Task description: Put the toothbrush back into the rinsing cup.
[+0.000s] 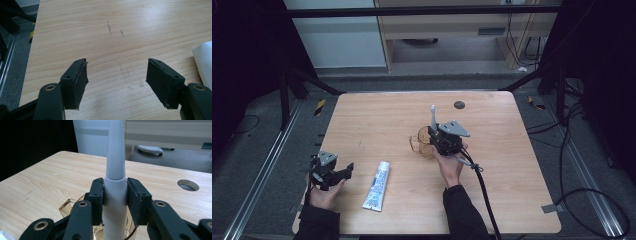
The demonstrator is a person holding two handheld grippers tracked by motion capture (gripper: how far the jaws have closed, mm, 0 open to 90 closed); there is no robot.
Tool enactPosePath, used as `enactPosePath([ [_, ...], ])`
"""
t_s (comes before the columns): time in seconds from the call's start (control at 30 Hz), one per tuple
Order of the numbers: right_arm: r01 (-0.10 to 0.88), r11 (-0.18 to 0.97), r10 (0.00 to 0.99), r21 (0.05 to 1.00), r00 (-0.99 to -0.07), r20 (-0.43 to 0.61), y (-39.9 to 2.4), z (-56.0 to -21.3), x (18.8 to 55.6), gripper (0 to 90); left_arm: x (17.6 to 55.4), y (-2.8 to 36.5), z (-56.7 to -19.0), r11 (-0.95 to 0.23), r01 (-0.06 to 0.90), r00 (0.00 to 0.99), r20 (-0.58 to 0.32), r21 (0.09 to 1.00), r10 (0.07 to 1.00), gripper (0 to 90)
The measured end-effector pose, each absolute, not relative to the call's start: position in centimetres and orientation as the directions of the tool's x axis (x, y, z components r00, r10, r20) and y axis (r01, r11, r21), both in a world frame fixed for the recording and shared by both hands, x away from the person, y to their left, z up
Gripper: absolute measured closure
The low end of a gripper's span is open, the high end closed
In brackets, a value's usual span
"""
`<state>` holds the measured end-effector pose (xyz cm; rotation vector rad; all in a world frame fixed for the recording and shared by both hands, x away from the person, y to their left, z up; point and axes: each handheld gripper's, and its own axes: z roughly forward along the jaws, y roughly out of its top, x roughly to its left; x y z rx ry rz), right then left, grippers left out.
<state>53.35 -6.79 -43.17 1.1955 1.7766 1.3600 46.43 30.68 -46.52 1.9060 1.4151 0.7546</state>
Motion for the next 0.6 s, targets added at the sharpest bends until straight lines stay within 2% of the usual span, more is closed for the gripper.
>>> enactPosePath([
  [0.6, 0.296, 0.079, 0.902, 0.952, -0.427, 0.058, -6.98, -43.21, 52.46, 66.8, 46.39, 30.60, -46.49, -0.219, 0.596, 0.258, 0.073, 0.773, 0.963, 32.0],
])
